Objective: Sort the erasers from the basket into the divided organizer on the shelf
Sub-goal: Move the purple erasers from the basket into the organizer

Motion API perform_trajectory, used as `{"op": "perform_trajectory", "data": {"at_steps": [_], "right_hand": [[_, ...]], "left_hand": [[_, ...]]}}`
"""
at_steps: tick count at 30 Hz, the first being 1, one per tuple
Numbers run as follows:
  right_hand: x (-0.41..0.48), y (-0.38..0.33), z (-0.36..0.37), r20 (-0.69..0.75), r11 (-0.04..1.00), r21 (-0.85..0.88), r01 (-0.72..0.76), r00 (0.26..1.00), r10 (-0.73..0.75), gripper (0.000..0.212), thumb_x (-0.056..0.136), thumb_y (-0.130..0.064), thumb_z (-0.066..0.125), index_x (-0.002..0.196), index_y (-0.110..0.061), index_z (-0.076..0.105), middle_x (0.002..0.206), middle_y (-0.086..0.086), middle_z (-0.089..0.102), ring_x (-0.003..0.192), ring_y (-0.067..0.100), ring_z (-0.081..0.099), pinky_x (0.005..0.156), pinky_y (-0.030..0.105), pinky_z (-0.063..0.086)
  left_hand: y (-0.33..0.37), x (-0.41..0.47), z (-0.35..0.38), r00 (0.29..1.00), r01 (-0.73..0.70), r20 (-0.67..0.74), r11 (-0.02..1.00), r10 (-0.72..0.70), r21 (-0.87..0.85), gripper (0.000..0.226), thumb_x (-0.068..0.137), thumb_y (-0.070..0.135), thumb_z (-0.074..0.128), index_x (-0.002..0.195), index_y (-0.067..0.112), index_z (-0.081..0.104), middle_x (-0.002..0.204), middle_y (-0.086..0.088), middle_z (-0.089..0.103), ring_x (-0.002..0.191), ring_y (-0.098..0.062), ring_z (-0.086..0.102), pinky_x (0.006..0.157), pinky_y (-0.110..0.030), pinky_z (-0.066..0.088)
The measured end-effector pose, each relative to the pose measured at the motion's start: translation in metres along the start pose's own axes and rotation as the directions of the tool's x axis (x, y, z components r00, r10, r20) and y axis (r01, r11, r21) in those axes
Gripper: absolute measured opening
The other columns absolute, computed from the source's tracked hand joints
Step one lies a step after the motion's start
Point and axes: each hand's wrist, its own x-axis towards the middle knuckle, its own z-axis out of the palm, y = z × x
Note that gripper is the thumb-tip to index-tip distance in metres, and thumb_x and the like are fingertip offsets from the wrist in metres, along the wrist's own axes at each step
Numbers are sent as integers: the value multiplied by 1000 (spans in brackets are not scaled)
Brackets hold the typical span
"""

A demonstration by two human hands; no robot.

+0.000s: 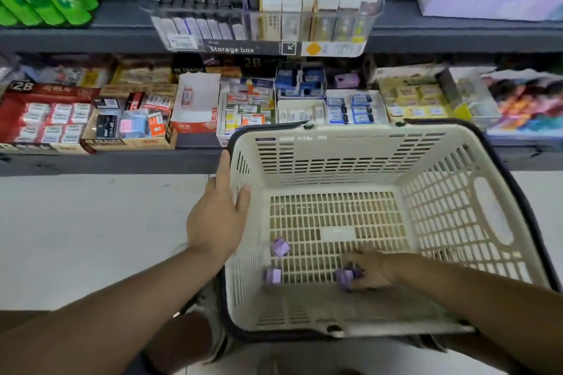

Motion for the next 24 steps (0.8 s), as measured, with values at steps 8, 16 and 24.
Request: {"op": "perform_trajectory", "data": {"at_steps": [8, 16, 24], "right_hand": [[16, -26, 9, 92, 991, -125, 46, 995, -34, 49, 91, -52, 49, 135, -31, 44, 142, 2, 39, 133, 24, 34, 110, 42, 30], [34, -34, 16, 77, 999, -34, 35, 997, -32, 83, 87, -50, 58, 151, -28, 9, 155, 5, 22, 137, 24, 32, 113, 39, 30], [35, -39, 2, 195, 991, -3, 133, 972, -130, 80, 87, -39, 63, 147, -45, 12, 156, 2, 17, 124, 26, 48, 99, 42, 48]], "left_hand": [[-5, 0, 4, 1000, 20, -8, 1000, -20, -7, 64, 100, 43, 33, 152, 35, -2, 123, -9, 62, 83, -26, 64, 56, -29, 42], [-7, 0, 7, 1000, 16, -8, 1000, -17, -8, 64, 100, 44, 34, 152, 33, 0, 129, -5, 59, 87, -24, 63, 57, -27, 39], [-9, 1, 9, 1000, 13, -14, 1000, -13, -22, 63, 99, 45, 35, 152, 34, 1, 132, -2, 58, 93, -24, 64, 62, -28, 45]]}}
